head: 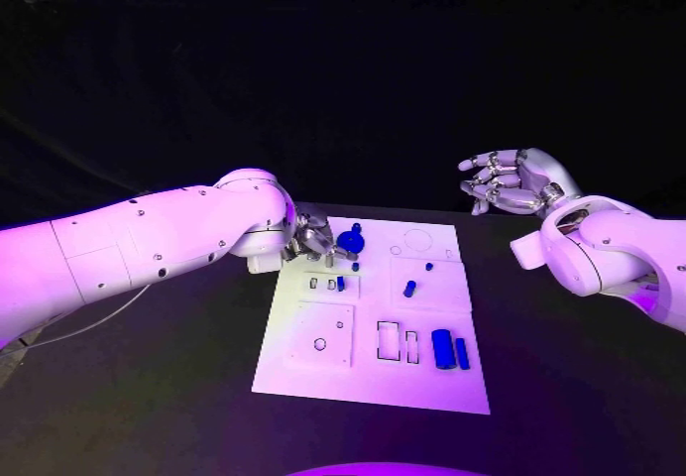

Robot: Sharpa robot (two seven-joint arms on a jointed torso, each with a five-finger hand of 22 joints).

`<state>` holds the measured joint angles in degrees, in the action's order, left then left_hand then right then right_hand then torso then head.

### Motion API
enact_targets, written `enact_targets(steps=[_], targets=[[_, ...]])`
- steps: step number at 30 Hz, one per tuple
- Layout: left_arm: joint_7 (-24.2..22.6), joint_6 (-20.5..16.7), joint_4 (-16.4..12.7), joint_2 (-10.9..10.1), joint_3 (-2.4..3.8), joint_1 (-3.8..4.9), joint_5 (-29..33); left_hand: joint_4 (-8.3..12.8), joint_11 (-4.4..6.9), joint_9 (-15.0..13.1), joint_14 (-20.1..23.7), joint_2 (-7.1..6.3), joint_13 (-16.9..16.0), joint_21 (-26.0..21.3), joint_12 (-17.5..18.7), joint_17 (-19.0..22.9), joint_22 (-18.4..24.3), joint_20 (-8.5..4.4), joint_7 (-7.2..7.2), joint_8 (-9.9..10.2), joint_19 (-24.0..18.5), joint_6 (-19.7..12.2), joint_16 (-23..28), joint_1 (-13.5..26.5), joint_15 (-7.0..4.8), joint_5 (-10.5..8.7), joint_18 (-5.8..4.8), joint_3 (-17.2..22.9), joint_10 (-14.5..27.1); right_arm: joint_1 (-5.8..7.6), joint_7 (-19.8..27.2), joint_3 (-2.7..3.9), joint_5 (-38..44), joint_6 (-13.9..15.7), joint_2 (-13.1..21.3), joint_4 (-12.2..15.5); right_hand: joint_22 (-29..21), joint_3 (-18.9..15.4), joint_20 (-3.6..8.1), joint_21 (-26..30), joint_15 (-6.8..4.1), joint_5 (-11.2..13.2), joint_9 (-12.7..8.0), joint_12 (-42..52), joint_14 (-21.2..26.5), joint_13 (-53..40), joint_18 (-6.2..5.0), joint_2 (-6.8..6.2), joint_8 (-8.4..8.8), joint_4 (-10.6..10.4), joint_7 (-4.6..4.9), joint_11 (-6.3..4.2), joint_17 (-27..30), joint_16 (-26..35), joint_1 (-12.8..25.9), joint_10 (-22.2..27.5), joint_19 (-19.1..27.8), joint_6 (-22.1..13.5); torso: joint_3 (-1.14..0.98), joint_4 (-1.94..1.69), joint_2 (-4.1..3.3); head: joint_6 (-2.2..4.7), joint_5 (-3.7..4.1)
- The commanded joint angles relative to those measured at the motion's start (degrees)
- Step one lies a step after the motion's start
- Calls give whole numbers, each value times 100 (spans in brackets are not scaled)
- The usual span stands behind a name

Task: Assemble the parts on the task board

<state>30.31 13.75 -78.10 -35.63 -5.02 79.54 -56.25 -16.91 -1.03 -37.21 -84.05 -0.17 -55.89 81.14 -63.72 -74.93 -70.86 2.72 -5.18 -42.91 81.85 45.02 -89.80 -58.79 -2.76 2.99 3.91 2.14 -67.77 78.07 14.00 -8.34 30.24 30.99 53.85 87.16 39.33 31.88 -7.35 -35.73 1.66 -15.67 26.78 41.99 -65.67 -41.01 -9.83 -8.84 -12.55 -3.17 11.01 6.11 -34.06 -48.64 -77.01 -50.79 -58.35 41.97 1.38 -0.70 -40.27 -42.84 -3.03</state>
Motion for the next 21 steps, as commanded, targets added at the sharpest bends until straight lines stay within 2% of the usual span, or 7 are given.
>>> enact_targets(steps=[1, 2, 3, 7, 11, 14, 21], targets=[[119, 289, 44, 75, -10, 4, -84, 10, -3, -7, -595, 27, 1, -23, 12, -1507, 2, -5, 2, 27, -40, -35, -20, -70, 22, -15, -13, -33, 30, -5, 399, -3, -344, 281, -26, -30, -132, -5, -34, 218, 44, -22, -6, -312, 145, 328, -46, -23, 44, 61, 23, 23, 98, 395, -8, 108, 172, -77, 0, 5, -4, -8, -5], [125, 293, 56, 95, -14, 2, -86, 9, -8, -4, -595, 36, 6, -22, 17, -1507, 1, -1, -5, 41, -42, -55, -20, -93, 27, -15, -13, -40, 39, -6, 421, -4, -376, 273, -33, -40, -166, 6, -47, 275, 59, -33, 0, -436, 187, 450, -42, 2, 35, 60, 27, 55, 122, 505, 1, 146, 217, -64, -2, 4, -7, -13, -9], [132, 296, 69, 114, -20, 0, -90, 9, -12, -3, -595, 42, 2, -21, 14, -1507, 0, 3, -11, 51, -45, -67, -20, -107, 30, -15, -13, -48, 40, -8, 443, -5, -413, 266, -40, -48, -258, 4, -80, 422, 101, -9, -1, -727, 229, 818, -47, 1, 50, 119, 88, 66, 175, 774, -15, 7, 332, -91, -2, 4, -7, -14, -10], [145, 337, 130, 189, -42, -11, -103, 7, -24, 3, -595, 72, -24, -6, -5, -1507, -28, 13, -23, 80, -38, -96, -20, -136, 40, -14, -17, -61, 30, -14, 558, -9, -606, 174, -70, -86, -440, -49, -151, 663, 164, -56, 11, -1321, 274, 1571, -42, 66, 4, 173, 96, 139, 274, 1402, 37, -69, 414, 69, -4, 2, -7, -37, -19], [164, 403, 192, 253, -60, -25, -110, 10, -31, 6, -595, 121, -26, 2, -6, -1507, -40, 22, -31, 99, -38, -105, -20, -187, 48, -14, -19, -42, 34, -20, 662, -11, -839, 44, -96, -109, -699, 70, -232, 1013, 278, -73, -50, -1889, 404, 2292, -42, 127, 88, 205, 168, 236, 650, 2203, 64, -265, 615, 147, -5, 2, -8, -43, -56], [175, 456, 232, 292, -69, -37, -112, 13, -38, 7, -595, 168, -39, 12, -15, -1507, -56, 32, -36, 119, -38, -105, -20, -277, 56, -13, -20, 15, 36, -21, 703, -12, -925, -3, -109, -115, -787, 46, -265, 1104, 297, -61, -78, -2076, 341, 2549, -39, 88, 134, 267, 179, 224, 763, 2423, 62, -333, 606, 168, -1, 2, -1, -63, -52], [195, 585, 319, 365, -85, -67, -116, 10, -41, 7, -595, 175, -65, 32, -34, -1507, -89, 41, -39, 141, -33, -96, -20, -375, 61, -12, -24, 148, 31, -24, 725, -13, -995, -40, -130, -128, -962, -19, -304, 1273, 321, -61, -139, -2303, 232, 2957, -38, 128, 236, 329, 204, 275, 910, 2770, 84, -459, 570, 190, 0, 0, -4, -84, -29]])
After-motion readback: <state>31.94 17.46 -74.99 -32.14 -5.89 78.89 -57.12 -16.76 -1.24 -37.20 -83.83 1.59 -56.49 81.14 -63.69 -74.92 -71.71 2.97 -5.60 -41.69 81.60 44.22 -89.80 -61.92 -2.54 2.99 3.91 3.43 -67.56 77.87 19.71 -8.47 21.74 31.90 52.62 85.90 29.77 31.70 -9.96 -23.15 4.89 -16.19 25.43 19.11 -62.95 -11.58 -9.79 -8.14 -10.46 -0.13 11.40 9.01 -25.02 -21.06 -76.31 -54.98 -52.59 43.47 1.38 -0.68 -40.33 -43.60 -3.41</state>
